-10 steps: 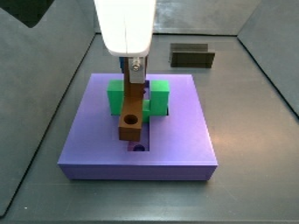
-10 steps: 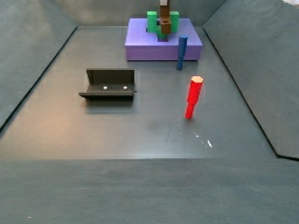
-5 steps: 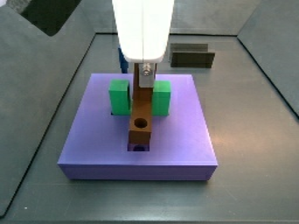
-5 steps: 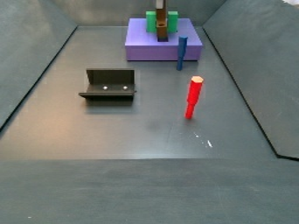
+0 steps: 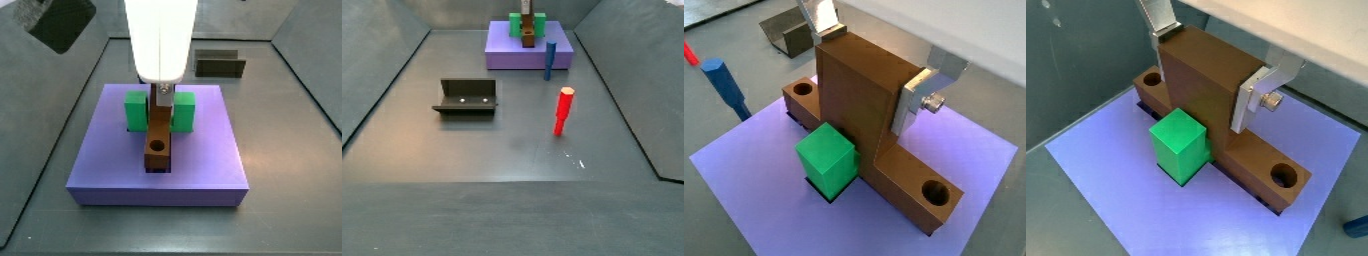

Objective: Pick up the brown object. Move up. Move to above the board. Insert the brown object.
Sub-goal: Insert the brown object.

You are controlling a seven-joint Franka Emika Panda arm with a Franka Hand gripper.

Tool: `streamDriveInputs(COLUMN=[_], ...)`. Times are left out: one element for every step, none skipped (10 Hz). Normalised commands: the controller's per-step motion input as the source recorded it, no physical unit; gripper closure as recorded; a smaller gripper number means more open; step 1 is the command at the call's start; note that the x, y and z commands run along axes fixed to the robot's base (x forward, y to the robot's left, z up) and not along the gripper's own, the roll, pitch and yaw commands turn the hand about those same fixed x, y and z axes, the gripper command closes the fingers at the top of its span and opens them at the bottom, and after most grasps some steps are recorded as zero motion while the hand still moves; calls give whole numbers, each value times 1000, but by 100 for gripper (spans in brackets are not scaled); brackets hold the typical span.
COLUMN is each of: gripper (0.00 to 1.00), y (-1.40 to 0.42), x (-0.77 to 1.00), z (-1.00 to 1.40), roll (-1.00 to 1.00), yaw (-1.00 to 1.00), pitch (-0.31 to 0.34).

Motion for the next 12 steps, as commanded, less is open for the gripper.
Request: streamDriveInputs(gripper=[100, 100, 100, 100, 100, 100, 100, 100, 100, 100, 100, 100], y=[0, 0, 0, 0, -3, -31, -43, -40, -57, -57, 0, 0], x=[0, 0, 0, 9, 123, 171, 129, 109, 60, 11, 0, 0], z=[-209, -200, -200, -169, -106, -80, -86, -114, -80, -100, -183, -286], roll=[119, 109, 103, 87, 36, 27, 14, 13, 0, 0, 0, 0], yaw=[40, 40, 43, 54, 74, 40, 20, 11, 0, 0, 0, 0], pitch=[0, 0, 0, 0, 0, 0, 0, 0, 0, 0, -21, -39])
